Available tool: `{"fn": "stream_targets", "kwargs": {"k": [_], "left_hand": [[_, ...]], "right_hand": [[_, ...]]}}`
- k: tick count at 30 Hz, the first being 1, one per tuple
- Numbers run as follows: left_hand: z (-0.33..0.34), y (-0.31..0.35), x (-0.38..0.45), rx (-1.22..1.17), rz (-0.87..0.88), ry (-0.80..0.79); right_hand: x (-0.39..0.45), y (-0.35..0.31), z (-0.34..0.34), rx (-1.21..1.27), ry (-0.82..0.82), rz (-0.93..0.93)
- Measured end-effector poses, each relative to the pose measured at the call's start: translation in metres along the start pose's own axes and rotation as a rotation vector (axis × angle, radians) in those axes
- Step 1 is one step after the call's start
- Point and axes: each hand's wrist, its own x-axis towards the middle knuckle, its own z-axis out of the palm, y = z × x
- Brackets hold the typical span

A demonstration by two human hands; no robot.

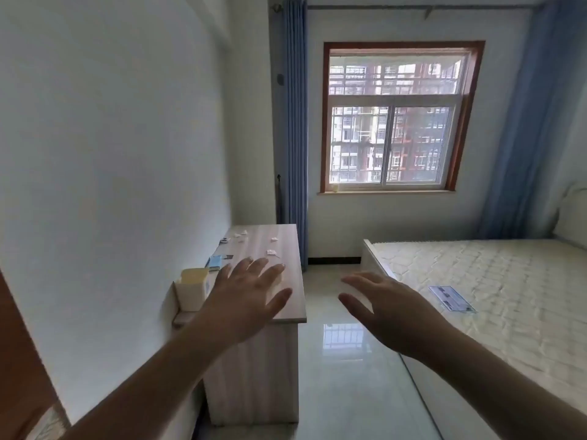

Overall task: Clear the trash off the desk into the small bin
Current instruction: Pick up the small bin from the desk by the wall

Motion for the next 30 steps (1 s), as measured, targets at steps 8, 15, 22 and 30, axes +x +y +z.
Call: {"fn": "stream_targets", "kwargs": {"k": [8,15,22,30], "left_hand": [[0.038,0.002,0.041,0.135,-0.110,0.037],[0.075,-0.032,0.047,0.096,-0.222,0.022],[0.107,-0.099,0.068,0.037,-0.270,0.048],[0.143,-0.195,0.103,0.042,-0.393,0.011]], "right_hand": [[0.038,0.062,0.029,-0.024,0.009,-0.030],[0.088,0.068,0.072,-0.017,-0.070,-0.115],[0.157,0.034,0.133,-0.029,-0.126,-0.187],[0.239,-0.001,0.180,-0.083,-0.136,-0.141]]}}
